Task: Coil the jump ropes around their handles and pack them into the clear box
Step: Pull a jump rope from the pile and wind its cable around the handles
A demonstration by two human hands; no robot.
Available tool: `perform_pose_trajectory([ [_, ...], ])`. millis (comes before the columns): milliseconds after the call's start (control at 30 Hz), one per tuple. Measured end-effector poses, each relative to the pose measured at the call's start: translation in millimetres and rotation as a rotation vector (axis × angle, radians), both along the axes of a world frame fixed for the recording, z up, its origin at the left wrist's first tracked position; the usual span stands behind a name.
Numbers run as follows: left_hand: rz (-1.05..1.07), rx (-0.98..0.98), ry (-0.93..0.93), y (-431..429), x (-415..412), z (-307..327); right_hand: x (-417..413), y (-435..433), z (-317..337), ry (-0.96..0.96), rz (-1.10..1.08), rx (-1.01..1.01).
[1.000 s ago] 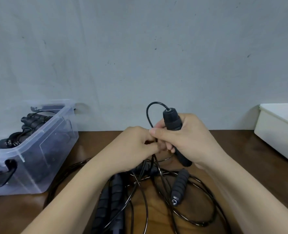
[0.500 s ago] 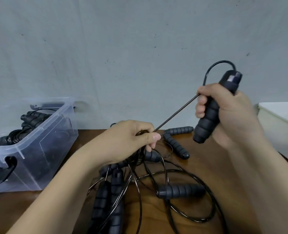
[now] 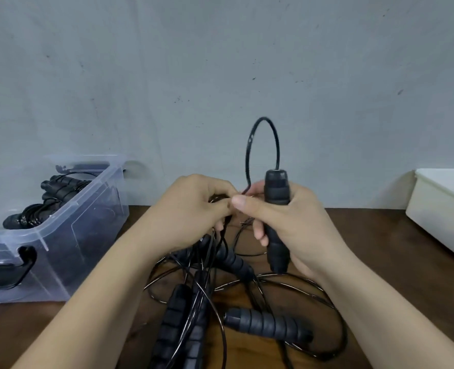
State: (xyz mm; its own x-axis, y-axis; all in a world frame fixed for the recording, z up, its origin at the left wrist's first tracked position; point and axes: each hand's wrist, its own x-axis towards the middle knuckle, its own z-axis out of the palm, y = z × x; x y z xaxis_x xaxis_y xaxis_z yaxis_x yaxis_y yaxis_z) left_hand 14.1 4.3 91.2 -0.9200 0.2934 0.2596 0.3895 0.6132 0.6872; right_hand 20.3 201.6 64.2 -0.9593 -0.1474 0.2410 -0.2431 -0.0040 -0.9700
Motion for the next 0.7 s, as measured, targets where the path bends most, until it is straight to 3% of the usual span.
perform_pose_trajectory([
  [200,0.037,-0.126,0.060,14.4,1.6,-8.0,-0.3,-0.6,-4.3,0.139,-0.091,0.091],
  [333,0.166,-0.081,0.430,31.0,7.6,-14.2,-2.3,1.3,-0.5,0.039,-0.124,-0.036],
  [400,0.244,-0.083,0.518,36.2,14.1,-12.5,-2.3,4.9,4.0,-0.029,-0.080,-0.126],
  [600,0.260,-0.006,0.338,49.6,30.4,-18.4,-1.7,15.0,15.5,-0.074,-0.064,-0.185],
  [700,0.229,-0.008,0.353,52.3,25.2,-24.7,2.8,15.0,18.8,-0.086,-0.034,-0.186],
])
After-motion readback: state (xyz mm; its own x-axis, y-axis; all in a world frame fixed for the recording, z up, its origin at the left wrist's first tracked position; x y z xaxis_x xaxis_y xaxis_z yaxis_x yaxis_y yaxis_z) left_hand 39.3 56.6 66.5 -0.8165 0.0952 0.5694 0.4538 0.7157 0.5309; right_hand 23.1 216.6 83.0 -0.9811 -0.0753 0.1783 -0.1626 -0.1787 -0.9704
